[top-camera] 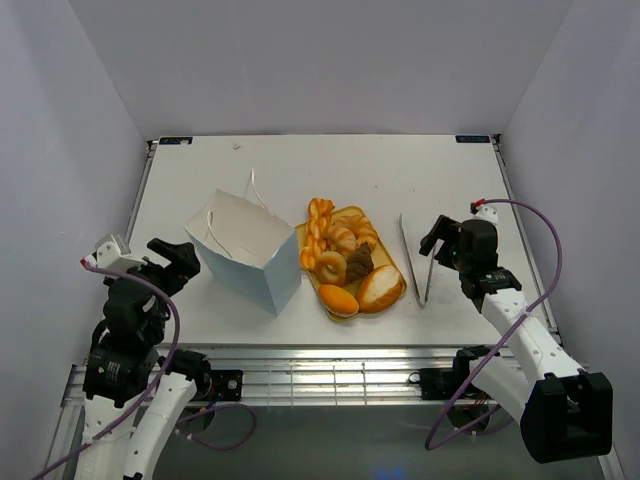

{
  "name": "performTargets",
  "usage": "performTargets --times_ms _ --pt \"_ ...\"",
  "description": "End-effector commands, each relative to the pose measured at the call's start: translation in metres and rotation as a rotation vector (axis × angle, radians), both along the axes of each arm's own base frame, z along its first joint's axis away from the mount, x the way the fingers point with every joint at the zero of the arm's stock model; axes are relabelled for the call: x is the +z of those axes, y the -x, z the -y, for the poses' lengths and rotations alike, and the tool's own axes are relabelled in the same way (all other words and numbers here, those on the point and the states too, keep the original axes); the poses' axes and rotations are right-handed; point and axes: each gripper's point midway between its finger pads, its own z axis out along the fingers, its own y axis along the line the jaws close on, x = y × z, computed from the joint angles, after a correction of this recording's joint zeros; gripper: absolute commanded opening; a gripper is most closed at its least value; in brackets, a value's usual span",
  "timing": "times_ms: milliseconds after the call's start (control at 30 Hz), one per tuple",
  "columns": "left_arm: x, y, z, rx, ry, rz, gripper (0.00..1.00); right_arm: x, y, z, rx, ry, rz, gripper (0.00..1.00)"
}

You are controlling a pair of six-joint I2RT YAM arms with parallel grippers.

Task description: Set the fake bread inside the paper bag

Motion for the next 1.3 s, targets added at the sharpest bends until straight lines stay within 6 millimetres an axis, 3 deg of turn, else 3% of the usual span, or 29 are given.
performTargets --times_ms 0,167,567,633,967,1000,1233,1267 --pt "0.010 -0.003 0.008 -0.033 0.024 -0.004 0.98 0.019 -0.009 0.000 0.003 -0.001 0.068 0.90" --pt "0.027 -0.009 0.014 -0.053 0.051 0.009 0.98 0.009 -0.008 -0.002 0.006 -0.002 0.031 0.90" --pt "-0.009 -0.061 0.022 -0.023 0.002 -0.142 0.97 -0.003 -0.007 -0.003 0.010 -0.007 -0.007 0.90" --pt "-0.008 -0.068 0.020 -0.009 -0.008 -0.120 0.94 -0.004 -0.008 -0.004 0.014 -0.009 -0.009 0.90" --pt "-0.009 -0.088 0.023 -0.029 -0.053 -0.050 0.49 -0.005 -0.005 -0.005 0.024 -0.010 -0.011 0.90" --pt "-0.008 -0.090 0.024 -0.033 -0.057 -0.040 0.40 -0.006 -0.005 -0.005 0.024 -0.009 -0.014 0.90" --pt "0.001 -0.109 0.027 -0.061 -0.129 0.016 0.14 -0.010 -0.006 -0.008 0.044 -0.013 -0.030 0.90" --pt "-0.004 -0.114 0.028 -0.063 -0.140 0.000 0.13 -0.010 -0.006 -0.009 0.048 -0.012 -0.034 0.90"
